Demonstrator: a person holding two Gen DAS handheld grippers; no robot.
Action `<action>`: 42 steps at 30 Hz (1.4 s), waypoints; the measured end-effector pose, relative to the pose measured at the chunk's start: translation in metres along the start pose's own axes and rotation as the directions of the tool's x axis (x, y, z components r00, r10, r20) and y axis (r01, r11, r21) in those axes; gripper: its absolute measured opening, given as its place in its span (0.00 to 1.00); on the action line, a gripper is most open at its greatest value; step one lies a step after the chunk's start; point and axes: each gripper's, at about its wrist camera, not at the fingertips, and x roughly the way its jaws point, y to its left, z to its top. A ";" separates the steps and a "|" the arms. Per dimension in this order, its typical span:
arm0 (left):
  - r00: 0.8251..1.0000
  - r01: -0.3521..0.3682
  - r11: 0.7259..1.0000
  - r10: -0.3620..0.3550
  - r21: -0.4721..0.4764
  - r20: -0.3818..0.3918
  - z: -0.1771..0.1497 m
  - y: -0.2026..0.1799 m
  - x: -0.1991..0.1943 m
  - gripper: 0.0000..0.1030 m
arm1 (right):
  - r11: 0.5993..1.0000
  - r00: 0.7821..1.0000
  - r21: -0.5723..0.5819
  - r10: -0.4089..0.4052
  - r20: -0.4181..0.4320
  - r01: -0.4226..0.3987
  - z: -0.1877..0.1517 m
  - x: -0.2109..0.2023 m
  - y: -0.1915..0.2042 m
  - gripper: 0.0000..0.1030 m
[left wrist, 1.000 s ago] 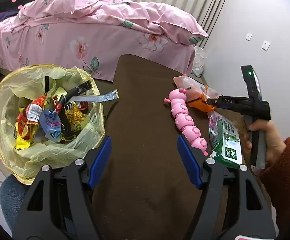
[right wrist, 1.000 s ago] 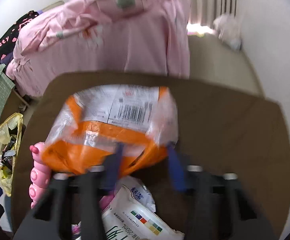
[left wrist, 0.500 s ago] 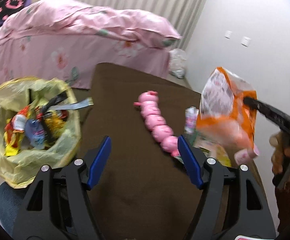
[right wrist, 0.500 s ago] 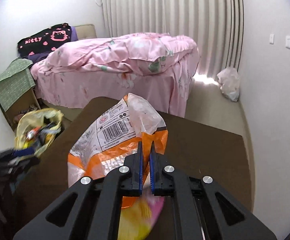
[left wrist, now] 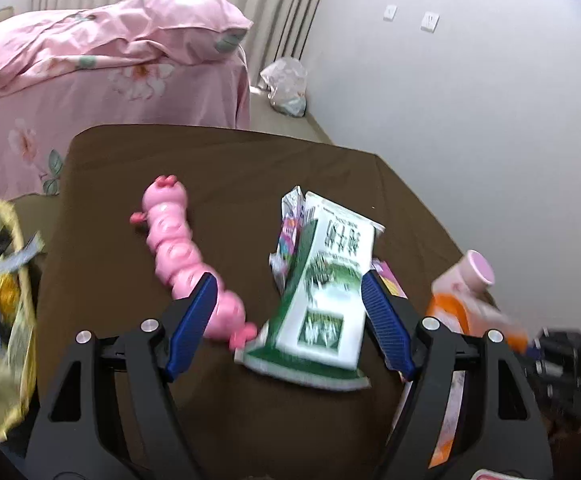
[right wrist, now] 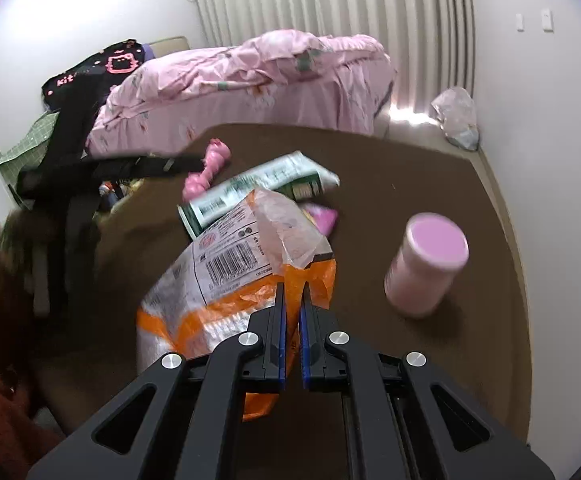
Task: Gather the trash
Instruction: 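Grasp the pink juice pouch with the left tool while the right tool holds the orange bag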
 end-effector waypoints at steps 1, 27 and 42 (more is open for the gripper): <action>1.000 -0.008 1.000 0.008 0.007 -0.011 0.007 -0.001 0.007 0.69 | 1.000 1.000 0.011 -0.004 0.005 0.004 -0.004 -0.001 -0.002 0.06; 0.953 0.247 0.969 -0.240 0.014 -0.185 -0.014 -0.015 0.030 0.52 | 0.996 1.000 0.082 -0.019 0.008 0.018 -0.021 0.011 -0.018 0.07; 0.974 0.056 0.998 -0.058 -0.014 -0.221 -0.001 -0.010 0.069 0.10 | 1.000 0.999 0.017 0.023 -0.047 -0.022 -0.029 0.022 0.003 0.48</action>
